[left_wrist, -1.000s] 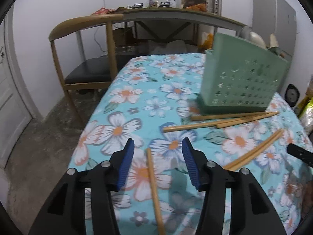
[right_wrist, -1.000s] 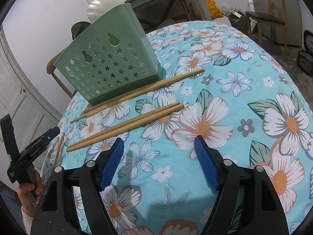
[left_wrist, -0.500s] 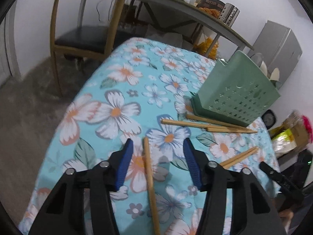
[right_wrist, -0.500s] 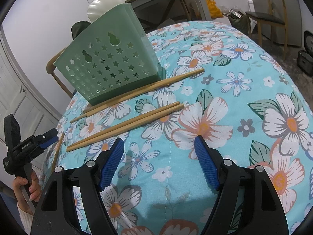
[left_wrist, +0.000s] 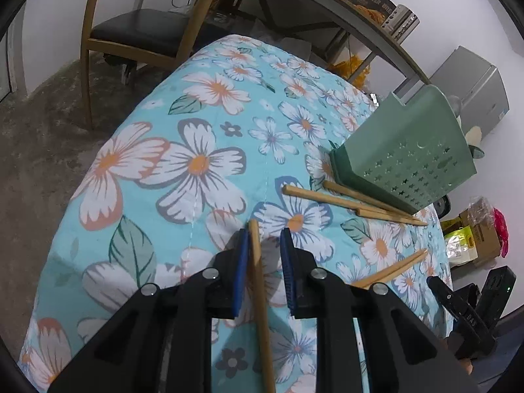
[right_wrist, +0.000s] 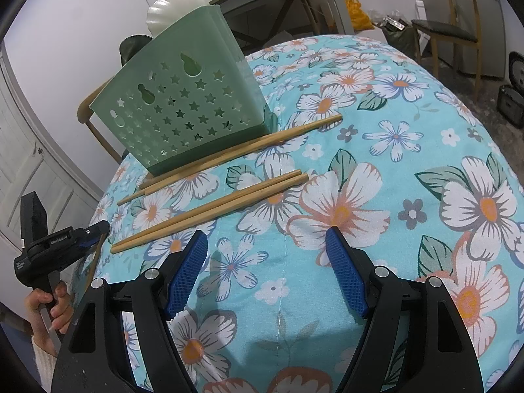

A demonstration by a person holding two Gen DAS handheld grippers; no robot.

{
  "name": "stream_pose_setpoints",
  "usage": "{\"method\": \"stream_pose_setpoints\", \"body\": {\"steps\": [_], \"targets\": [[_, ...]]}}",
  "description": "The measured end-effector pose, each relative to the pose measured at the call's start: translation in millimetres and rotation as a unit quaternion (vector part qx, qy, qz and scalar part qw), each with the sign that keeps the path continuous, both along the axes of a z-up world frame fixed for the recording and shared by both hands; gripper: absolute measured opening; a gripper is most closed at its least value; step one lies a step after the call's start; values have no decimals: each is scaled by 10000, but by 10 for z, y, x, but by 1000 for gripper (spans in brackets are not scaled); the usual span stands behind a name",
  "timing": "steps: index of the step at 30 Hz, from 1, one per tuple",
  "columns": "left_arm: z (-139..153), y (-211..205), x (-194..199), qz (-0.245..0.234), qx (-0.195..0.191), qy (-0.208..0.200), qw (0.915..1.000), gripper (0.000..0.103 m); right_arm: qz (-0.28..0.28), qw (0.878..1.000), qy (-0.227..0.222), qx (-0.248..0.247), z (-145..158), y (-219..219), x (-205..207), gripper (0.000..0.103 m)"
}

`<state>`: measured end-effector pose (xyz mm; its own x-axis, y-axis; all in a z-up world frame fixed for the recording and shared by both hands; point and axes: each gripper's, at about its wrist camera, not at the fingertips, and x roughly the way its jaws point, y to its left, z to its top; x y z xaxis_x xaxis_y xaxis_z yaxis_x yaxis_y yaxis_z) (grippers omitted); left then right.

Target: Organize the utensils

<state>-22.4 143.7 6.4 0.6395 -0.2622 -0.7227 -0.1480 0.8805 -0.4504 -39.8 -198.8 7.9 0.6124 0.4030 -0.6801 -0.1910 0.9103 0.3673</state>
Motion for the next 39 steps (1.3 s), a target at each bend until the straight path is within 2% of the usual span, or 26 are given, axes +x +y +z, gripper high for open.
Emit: {"method": "stream_pose_setpoints", "body": {"steps": [2, 4, 11, 17, 19, 24, 27, 31, 35, 39], "targets": [[-17, 20, 10, -7, -72, -32, 10000, 18, 0, 10000, -1, 7, -1, -4, -3, 71], [-26, 21, 31, -24, 93, 4, 10000, 8, 0, 10000, -1, 3, 1, -3, -5, 71], [-92, 150, 17, -36, -389, -125, 9992, 7, -14, 9998, -10, -177, 3, 45, -17, 71], [-73, 104, 3, -12, -221, -196, 9996, 7, -108, 9990, -87, -436, 21, 114, -49, 71], [-75, 96, -20, 96, -227, -238, 9994, 7, -154, 9991, -86, -376, 26, 99, -54, 71], [-44, 16, -12, 74, 121, -253, 9996, 7, -135, 9996, -102, -221, 57, 120, -50, 71], [-49, 27, -9, 82, 112, -252, 9996, 7, -24, 9997, -206, -124, 105, 222, -76, 71], [-49, 18, -26, 116, 160, -268, 9994, 7, 253, 9993, -133, 243, 143, 408, -74, 70], [-52, 21, -28, 110, 122, -266, 9995, 7, 446, 9985, -149, 263, 195, 628, -70, 69], [-56, 39, -37, 101, 54, -270, 9996, 7, 723, 9934, 191, 869, 173, 760, -16, 69]]}}
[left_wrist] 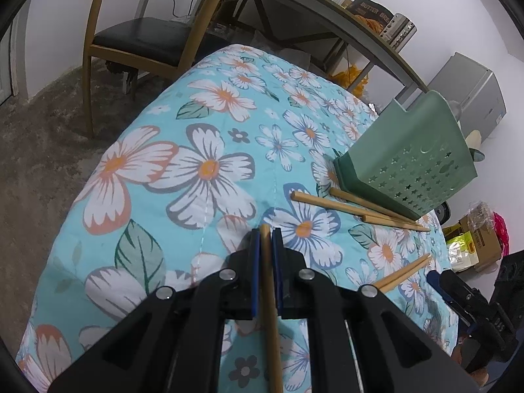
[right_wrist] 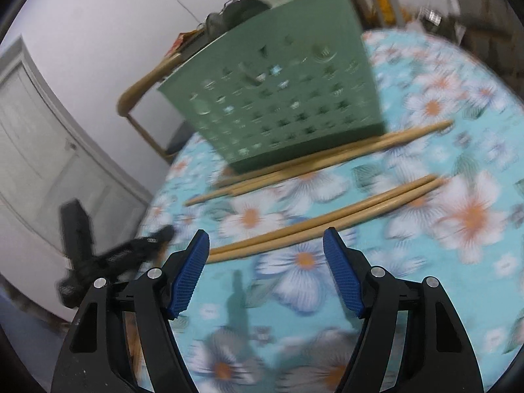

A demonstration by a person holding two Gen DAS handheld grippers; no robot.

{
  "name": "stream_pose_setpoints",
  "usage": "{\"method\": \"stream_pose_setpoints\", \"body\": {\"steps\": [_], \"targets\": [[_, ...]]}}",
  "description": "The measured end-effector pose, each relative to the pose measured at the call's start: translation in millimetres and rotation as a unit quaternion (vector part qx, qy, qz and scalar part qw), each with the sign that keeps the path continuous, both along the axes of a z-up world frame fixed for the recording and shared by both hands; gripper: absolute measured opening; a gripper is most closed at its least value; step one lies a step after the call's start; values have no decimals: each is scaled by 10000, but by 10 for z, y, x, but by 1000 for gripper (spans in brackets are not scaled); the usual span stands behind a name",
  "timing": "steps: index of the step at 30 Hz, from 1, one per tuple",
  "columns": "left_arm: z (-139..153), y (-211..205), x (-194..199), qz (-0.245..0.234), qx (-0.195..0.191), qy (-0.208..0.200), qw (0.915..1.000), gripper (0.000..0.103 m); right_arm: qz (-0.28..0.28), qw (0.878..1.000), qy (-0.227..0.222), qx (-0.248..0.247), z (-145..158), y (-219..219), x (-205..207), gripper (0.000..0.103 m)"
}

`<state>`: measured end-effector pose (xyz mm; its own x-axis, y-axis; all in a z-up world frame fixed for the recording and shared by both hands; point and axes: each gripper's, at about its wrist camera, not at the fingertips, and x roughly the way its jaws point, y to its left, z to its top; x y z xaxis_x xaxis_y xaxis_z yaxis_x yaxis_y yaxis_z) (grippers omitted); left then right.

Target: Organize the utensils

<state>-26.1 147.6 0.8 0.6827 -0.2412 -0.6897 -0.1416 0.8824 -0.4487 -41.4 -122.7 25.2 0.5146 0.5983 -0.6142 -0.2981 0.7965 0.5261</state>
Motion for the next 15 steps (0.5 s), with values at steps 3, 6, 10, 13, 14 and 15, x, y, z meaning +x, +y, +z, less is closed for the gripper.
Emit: {"method": "stream_pose_setpoints", "body": {"steps": [3, 6, 10, 13, 14, 15], "targets": [[-3, 11, -11, -6, -38, -6, 10000, 7, 255, 9950, 628, 730, -95, 14, 85, 68], [0, 16, -19, -10, -44, -9, 10000, 7, 395, 9865, 1092, 1158, -190, 34, 152, 68], [3, 26, -32, 0, -11, -13, 10000, 7, 366, 9753, 1576, 1507, -314, 45, 238, 62], [2, 38, -48, 6, -45, -21, 10000, 7, 145, 9687, 1742, 1761, -351, -8, 275, 60], [-1, 48, -53, 3, -70, -22, 10000, 7, 100, 9659, 1782, 1876, -367, -27, 280, 59], [-2, 51, -57, 3, -83, -23, 10000, 7, 39, 9619, 1846, 2017, -382, -50, 299, 59]]}}
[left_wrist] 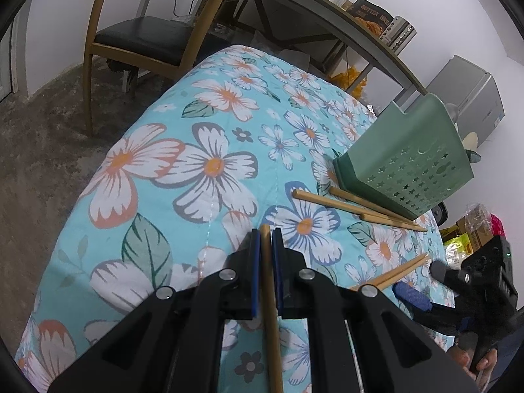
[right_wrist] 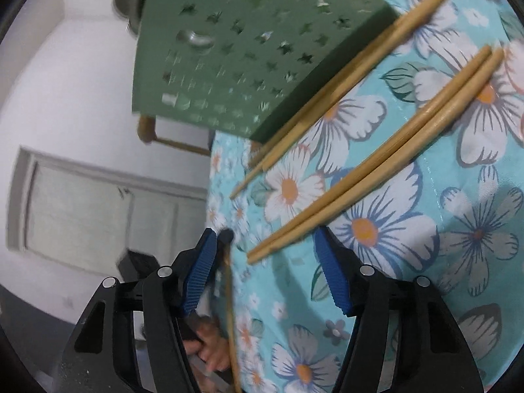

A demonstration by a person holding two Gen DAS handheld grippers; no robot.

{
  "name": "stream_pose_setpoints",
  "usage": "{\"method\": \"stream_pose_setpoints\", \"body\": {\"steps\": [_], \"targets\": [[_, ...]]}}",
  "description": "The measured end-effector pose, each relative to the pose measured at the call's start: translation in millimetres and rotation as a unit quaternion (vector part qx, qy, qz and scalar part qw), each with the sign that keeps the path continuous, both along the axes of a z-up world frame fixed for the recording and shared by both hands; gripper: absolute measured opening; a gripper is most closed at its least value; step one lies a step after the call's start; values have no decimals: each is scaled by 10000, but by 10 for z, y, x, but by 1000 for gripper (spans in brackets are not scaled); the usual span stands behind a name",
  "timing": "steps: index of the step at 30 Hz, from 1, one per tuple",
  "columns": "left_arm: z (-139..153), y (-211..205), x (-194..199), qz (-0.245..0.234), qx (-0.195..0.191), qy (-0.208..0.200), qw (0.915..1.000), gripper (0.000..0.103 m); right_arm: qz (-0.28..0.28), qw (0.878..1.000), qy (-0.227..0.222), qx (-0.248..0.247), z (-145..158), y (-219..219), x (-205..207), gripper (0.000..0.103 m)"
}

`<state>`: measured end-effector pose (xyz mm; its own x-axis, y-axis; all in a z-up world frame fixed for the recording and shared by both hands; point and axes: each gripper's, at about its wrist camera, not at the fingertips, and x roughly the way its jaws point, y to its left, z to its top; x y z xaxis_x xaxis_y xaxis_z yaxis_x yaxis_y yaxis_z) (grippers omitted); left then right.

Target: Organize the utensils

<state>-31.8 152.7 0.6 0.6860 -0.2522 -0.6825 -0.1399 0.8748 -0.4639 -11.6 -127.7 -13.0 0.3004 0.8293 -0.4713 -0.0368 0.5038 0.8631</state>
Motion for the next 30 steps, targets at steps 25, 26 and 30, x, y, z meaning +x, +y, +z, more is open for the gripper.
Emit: {"method": "stream_pose_setpoints", "body": {"steps": [25, 26, 30], "targets": [[-5, 9, -24, -10, 14, -3, 10000, 8, -740, 9972, -105, 43, -202, -60, 44, 9], [-4, 9, -22, -11, 16, -4, 10000, 8, -757, 9970, -80, 140, -209, -84, 33, 9], [-5, 11, -22, -8, 10, -5, 10000, 8, -953, 9917, 148, 849, -246, -351, -12, 9]]}}
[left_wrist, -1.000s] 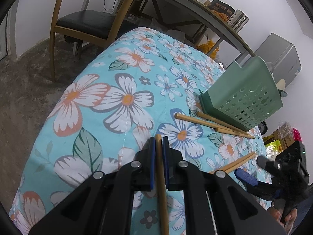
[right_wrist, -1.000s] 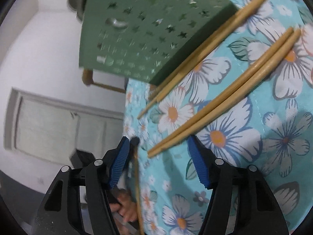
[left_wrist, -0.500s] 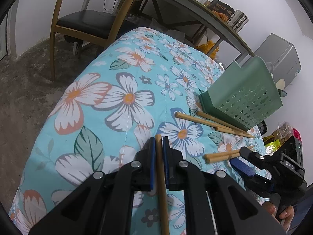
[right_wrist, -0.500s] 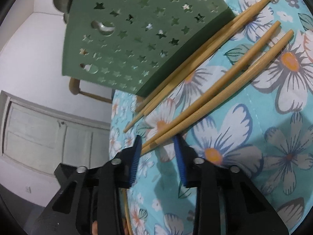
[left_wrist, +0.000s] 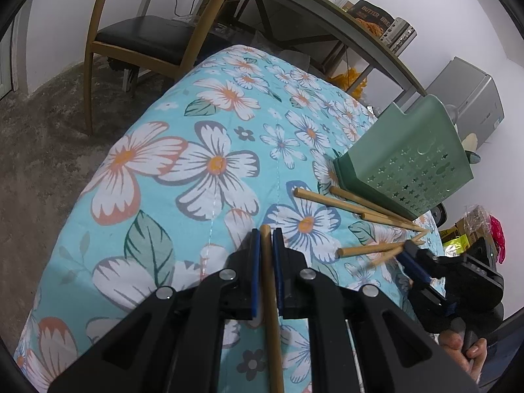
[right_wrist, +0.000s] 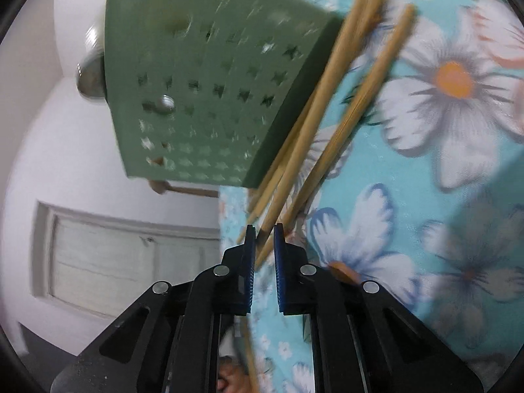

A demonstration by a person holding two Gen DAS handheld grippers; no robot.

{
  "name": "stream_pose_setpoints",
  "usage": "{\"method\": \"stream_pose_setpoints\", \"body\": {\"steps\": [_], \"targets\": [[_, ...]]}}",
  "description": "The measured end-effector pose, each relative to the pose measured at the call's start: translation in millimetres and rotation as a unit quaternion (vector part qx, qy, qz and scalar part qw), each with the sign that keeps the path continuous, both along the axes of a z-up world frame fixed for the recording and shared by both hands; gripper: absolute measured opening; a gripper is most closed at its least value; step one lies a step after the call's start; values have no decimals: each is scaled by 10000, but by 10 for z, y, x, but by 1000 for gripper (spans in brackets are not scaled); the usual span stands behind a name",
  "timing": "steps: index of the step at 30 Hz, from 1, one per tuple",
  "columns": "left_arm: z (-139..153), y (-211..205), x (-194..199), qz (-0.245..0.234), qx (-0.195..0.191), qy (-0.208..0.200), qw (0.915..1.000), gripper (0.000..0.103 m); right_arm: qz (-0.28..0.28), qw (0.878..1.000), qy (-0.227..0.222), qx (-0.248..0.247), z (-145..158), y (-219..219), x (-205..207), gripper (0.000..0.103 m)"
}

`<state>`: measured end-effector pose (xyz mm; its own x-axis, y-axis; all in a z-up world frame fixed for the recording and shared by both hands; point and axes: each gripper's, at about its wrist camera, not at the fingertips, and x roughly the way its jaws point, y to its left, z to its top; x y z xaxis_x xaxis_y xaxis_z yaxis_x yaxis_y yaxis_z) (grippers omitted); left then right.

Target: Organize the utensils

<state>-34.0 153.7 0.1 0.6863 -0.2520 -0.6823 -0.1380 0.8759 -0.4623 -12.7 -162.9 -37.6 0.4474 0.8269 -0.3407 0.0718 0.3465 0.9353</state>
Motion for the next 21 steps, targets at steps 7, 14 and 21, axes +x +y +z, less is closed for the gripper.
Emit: {"method": "stream_pose_setpoints", "body": {"steps": [7, 14, 21], "targets": [[-1, 5, 5, 10, 12, 7, 10000, 8, -244, 9972, 189, 676, -7, -582, -150, 9], [4, -24, 28, 57, 115, 22, 9999, 8, -295, 9950, -390, -875, 319, -988, -264, 10], [18, -71, 51, 127, 221, 39, 9997, 8, 1018, 9060, -1609, -3781, 588, -82, -452, 28]]}}
